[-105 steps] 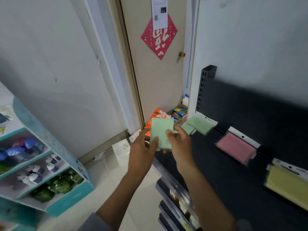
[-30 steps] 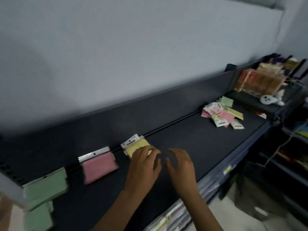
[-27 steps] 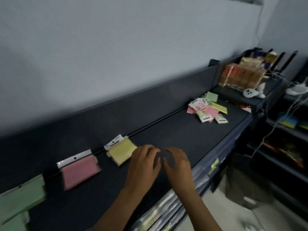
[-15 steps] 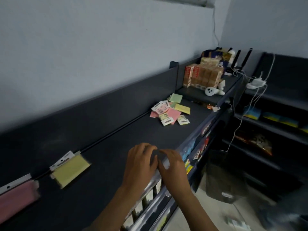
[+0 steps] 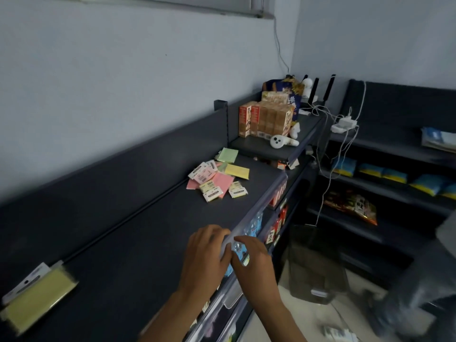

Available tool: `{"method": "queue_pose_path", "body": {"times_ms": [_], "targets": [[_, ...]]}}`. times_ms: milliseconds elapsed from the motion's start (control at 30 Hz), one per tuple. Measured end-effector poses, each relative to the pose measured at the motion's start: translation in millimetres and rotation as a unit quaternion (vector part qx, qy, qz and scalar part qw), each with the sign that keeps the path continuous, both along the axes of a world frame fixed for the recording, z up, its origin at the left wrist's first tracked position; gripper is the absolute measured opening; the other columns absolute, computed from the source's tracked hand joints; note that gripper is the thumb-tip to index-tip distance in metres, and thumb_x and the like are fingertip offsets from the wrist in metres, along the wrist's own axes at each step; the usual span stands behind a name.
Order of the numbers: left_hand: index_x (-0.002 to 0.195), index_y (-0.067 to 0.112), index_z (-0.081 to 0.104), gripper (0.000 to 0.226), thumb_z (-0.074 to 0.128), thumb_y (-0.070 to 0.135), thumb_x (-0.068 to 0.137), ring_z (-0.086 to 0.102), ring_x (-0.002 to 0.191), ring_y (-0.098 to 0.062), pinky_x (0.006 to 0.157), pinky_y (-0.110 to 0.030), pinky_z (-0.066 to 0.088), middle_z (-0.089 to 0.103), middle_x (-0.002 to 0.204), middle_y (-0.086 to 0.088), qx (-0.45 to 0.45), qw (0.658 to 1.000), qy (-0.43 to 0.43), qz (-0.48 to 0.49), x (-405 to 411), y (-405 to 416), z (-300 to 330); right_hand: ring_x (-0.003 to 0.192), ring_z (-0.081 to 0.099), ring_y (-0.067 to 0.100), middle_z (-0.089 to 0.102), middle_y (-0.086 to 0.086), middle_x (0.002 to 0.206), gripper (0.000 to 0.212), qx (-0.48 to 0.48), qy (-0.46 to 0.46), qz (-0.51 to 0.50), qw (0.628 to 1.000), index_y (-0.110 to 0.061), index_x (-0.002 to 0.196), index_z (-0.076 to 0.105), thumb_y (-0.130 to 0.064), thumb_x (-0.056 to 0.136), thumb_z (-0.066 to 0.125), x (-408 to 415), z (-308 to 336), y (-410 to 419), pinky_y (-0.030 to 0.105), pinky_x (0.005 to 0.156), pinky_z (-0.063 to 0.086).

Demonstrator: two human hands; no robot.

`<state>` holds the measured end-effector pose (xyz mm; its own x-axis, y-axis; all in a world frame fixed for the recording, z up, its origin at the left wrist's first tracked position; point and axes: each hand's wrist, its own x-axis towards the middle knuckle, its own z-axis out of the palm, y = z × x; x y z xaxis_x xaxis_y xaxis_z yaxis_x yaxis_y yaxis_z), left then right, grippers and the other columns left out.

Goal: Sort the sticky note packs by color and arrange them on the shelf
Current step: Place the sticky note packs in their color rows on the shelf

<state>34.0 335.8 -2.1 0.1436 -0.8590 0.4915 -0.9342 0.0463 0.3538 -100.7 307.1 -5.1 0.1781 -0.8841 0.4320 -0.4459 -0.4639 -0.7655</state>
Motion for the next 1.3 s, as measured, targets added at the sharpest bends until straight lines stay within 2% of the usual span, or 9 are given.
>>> {"method": "queue_pose_path", "body": {"times_ms": [167, 333, 467, 633, 733, 900, 1033, 1200, 1300], "targets": [[0.115, 0.026, 0.063, 0.031, 0.075, 0.029, 0.086, 0.059, 0.104, -0.011, 0.092, -0.028, 0.044, 0.060, 0.114, 0.010, -0.003, 1.000, 0.010, -0.014, -2, -35, -5, 0.087, 0.050, -0.002, 0.071, -0.002, 0.098, 0.019, -0.005, 0.017, 0.002, 1.000, -0.014, 0.097, 0.075, -0.001, 0.083, 0.075, -2, 0, -31, -0.004, 0.085, 0.033], [0.120, 0.031, 0.061, 0.032, 0.053, 0.043, 0.092, 0.054, 0.112, -0.008, 0.097, -0.025, 0.040, 0.057, 0.119, 0.014, 0.011, 1.000, 0.029, -0.007, 1, -86, -3, 0.090, 0.058, 0.004, 0.065, -0.012, 0.094, 0.013, 0.009, 0.027, 0.024, 0.999, -0.023, 0.097, 0.071, -0.011, 0.091, 0.068, 3, 0, -81, 0.015, 0.081, 0.045], [0.118, 0.031, 0.061, 0.028, 0.067, 0.029, 0.090, 0.055, 0.110, -0.009, 0.095, -0.027, 0.043, 0.056, 0.116, 0.014, 0.012, 0.999, 0.043, -0.011, 6, -130, -7, 0.103, 0.055, 0.001, 0.061, -0.018, 0.107, 0.019, 0.029, 0.051, 0.032, 0.998, -0.030, 0.114, 0.068, -0.025, 0.096, 0.064, 7, -2, -124, 0.011, 0.089, 0.039], [0.113, 0.029, 0.061, 0.026, 0.068, 0.027, 0.088, 0.057, 0.103, -0.013, 0.088, -0.035, 0.051, 0.058, 0.111, 0.011, 0.009, 0.998, 0.054, -0.012, 14, -179, -6, 0.091, 0.055, 0.000, 0.057, -0.022, 0.091, 0.014, 0.013, 0.070, 0.036, 0.997, -0.025, 0.097, 0.070, -0.013, 0.094, 0.062, 14, 7, -171, 0.011, 0.081, 0.040], [0.113, 0.030, 0.060, 0.029, 0.070, 0.023, 0.086, 0.055, 0.103, -0.013, 0.087, -0.033, 0.050, 0.057, 0.112, 0.011, 0.017, 0.998, 0.060, -0.014, 21, -203, -7, 0.090, 0.055, 0.007, 0.065, -0.009, 0.092, 0.012, 0.012, 0.088, 0.042, 0.995, -0.019, 0.094, 0.070, -0.008, 0.092, 0.063, 20, 8, -196, 0.017, 0.079, 0.045], [0.115, 0.032, 0.059, 0.033, 0.071, 0.023, 0.086, 0.054, 0.102, -0.011, 0.086, -0.031, 0.050, 0.056, 0.113, 0.014, 0.032, 0.997, 0.072, -0.014, 33, -234, -17, 0.098, 0.051, 0.002, 0.061, -0.013, 0.106, 0.023, 0.049, 0.097, 0.055, 0.993, -0.028, 0.111, 0.068, -0.014, 0.095, 0.059, 31, -3, -229, 0.005, 0.080, 0.037], [0.119, 0.030, 0.060, 0.035, 0.073, 0.025, 0.087, 0.055, 0.102, -0.012, 0.085, -0.029, 0.048, 0.057, 0.113, 0.012, 0.048, 0.996, 0.069, -0.015, 32, -252, -22, 0.091, 0.054, 0.007, 0.059, -0.015, 0.095, 0.017, 0.057, 0.124, 0.052, 0.989, -0.034, 0.098, 0.063, -0.019, 0.095, 0.054, 35, -21, -251, 0.018, 0.075, 0.039], [0.116, 0.030, 0.061, 0.031, 0.071, 0.026, 0.087, 0.055, 0.099, -0.013, 0.085, -0.030, 0.048, 0.058, 0.112, 0.012, 0.043, 0.996, 0.075, -0.011, 34, -276, -20, 0.093, 0.053, 0.004, 0.062, -0.014, 0.102, 0.020, 0.041, 0.164, 0.053, 0.984, -0.031, 0.105, 0.064, -0.025, 0.092, 0.050, 36, -28, -281, 0.018, 0.079, 0.040], [0.114, 0.029, 0.061, 0.029, 0.071, 0.026, 0.087, 0.055, 0.098, -0.012, 0.085, -0.030, 0.048, 0.058, 0.111, 0.012, 0.041, 0.996, 0.078, -0.004, 33, -287, -21, 0.086, 0.052, 0.009, 0.061, -0.010, 0.093, 0.013, 0.040, 0.146, 0.065, 0.986, -0.028, 0.093, 0.060, -0.023, 0.094, 0.048, 37, -26, -295, 0.016, 0.075, 0.034]]}}
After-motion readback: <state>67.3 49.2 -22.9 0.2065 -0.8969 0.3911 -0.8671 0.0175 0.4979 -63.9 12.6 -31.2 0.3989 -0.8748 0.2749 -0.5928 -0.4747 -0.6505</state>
